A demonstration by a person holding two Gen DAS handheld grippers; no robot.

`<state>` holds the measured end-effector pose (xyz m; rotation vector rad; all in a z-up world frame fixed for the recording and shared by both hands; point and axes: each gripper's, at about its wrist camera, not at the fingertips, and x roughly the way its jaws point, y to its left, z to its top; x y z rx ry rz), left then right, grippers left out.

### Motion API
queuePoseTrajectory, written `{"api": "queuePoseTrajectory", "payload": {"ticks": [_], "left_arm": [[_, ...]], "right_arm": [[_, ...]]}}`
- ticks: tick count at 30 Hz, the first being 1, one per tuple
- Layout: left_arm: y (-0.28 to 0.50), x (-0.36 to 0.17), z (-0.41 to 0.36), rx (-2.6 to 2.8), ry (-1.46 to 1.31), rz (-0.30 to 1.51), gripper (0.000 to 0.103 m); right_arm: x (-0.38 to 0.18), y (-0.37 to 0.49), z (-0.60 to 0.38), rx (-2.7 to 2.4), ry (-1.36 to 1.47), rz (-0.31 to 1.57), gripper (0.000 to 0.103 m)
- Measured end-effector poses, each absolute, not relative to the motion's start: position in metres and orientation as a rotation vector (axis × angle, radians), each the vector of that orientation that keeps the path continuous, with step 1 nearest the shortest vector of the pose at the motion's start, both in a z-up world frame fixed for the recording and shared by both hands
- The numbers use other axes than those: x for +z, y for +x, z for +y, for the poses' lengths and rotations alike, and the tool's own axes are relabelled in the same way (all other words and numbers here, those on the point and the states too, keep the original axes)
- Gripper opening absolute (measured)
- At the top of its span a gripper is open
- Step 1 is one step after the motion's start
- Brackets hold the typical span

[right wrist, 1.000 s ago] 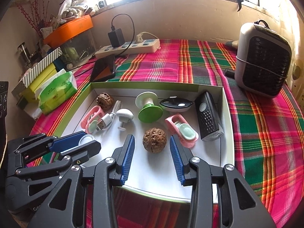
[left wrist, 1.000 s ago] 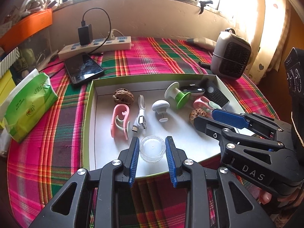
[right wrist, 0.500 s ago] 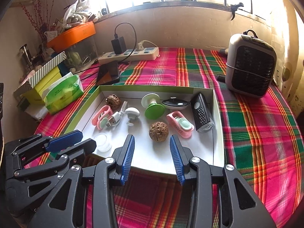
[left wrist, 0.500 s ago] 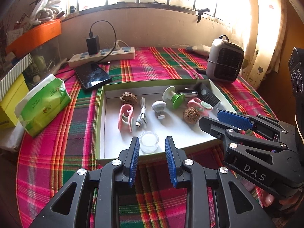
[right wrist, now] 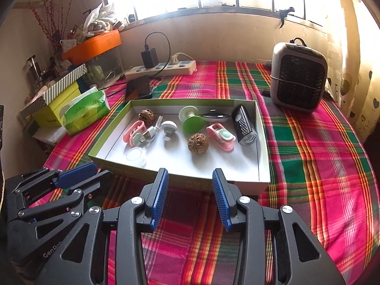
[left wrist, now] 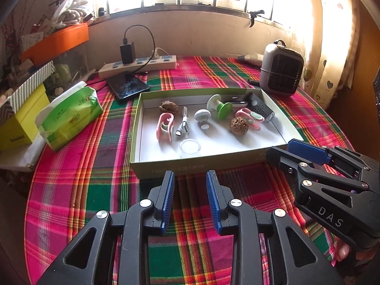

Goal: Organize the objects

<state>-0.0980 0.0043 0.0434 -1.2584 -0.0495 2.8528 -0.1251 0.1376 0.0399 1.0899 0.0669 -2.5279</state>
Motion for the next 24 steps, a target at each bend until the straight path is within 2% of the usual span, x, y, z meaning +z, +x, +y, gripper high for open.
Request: {"api": "queuePoseTrajectory", "payload": {"ticks": [6,22,24], "left_arm": [[-0.086,0.025,0.0,2.855,-1.341,-0.056,0.026],[-0.059,0.009,0.007,2.848,-1.386,-0.047,0.027],[-0.056,0.009,0.007,2.859,-1.386,-0.057,0.027]], "right_arm": [[0.027,-0.112,0.146,-2.569,1.154,0.099,0.045],[0.005,-0.084,0.156,-2.564,1.242,0.099,0.046],[0.005,-0.082,0.157,-2.565,1.242,0.102,0.051]]}}
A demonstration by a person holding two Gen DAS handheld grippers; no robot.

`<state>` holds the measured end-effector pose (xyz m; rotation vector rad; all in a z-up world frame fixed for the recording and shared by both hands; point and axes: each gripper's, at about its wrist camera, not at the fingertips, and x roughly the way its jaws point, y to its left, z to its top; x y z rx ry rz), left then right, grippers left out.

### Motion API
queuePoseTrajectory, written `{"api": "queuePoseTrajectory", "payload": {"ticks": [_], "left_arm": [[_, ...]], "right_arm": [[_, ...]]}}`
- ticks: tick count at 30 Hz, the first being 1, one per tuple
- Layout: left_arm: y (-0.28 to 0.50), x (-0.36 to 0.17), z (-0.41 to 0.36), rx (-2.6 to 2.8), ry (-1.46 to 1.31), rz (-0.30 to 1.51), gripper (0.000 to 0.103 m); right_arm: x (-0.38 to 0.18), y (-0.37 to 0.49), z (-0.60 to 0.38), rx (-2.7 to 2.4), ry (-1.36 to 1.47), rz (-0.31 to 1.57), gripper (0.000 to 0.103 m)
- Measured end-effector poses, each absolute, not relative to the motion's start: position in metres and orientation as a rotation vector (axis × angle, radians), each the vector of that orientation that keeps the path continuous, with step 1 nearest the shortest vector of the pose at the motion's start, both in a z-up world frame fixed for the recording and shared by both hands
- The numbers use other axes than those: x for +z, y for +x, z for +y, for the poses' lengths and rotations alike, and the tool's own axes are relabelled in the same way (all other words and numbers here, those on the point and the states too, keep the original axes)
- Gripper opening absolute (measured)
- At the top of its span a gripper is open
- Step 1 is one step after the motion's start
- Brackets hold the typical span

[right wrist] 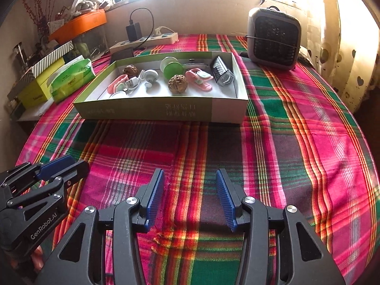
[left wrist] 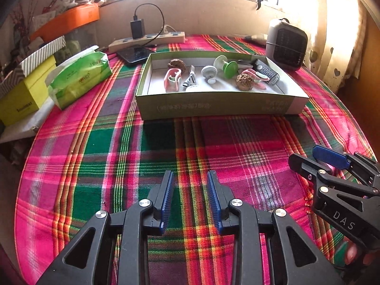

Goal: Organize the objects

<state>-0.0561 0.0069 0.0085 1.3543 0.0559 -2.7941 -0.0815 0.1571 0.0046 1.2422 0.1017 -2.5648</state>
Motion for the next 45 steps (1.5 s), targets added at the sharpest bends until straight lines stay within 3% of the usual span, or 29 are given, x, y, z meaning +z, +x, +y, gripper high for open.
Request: {"api": "queuePoseTrajectory", "payload": {"ticks": [45], "left_arm": [[-0.044,0.006,0.009,-2.808,1.257,0.071,0.028]], "right_arm": [[0.0,-0.067,0.156,-2.634,1.217,0.164,0.061]]}}
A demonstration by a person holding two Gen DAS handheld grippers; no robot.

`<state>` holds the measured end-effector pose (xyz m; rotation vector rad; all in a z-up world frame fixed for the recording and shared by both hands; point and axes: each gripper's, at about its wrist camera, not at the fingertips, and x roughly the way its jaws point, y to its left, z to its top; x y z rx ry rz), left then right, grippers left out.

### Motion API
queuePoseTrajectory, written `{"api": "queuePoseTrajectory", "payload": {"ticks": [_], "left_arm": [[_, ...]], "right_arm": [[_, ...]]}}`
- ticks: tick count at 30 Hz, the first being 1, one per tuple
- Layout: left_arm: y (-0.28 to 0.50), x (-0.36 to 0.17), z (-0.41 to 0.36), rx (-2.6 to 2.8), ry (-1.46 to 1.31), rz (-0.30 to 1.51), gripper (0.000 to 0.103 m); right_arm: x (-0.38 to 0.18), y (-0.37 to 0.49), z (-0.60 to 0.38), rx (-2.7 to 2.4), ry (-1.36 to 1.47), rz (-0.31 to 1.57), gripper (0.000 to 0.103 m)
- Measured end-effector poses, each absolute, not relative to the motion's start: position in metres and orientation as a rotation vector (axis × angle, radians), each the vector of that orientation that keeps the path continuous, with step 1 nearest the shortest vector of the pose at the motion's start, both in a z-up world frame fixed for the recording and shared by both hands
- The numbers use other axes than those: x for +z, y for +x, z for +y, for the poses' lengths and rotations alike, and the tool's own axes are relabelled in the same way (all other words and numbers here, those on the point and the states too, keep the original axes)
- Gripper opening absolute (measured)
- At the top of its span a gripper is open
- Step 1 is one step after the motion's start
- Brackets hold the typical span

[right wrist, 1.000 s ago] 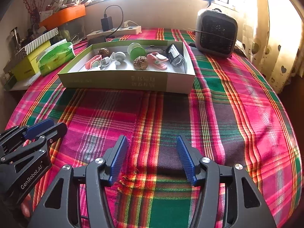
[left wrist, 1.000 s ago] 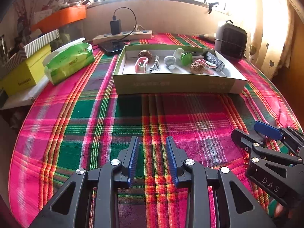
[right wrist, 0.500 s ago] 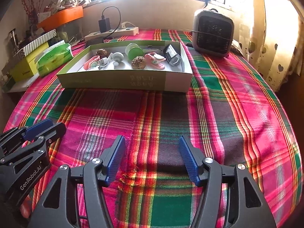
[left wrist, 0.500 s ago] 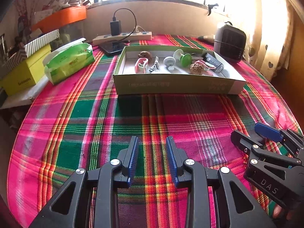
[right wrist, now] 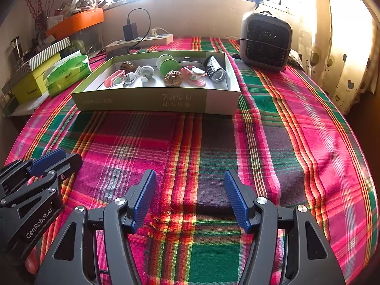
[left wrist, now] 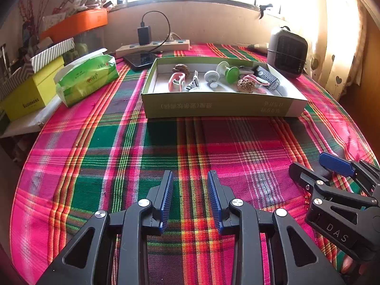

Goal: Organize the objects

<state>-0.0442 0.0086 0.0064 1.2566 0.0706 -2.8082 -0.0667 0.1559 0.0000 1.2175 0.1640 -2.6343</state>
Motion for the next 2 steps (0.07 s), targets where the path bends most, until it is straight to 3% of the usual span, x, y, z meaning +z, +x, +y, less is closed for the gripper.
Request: {"api": "queuePoseTrajectory", "payload": {"ticks": [2], "left_arm": [[-0.0441,0.0063,0.0087,-2.808,1.257,0.07,0.028]], "right_arm": [[0.0,-0.0667,0.1559,-2.634,1.218,0.164,0.061]]}}
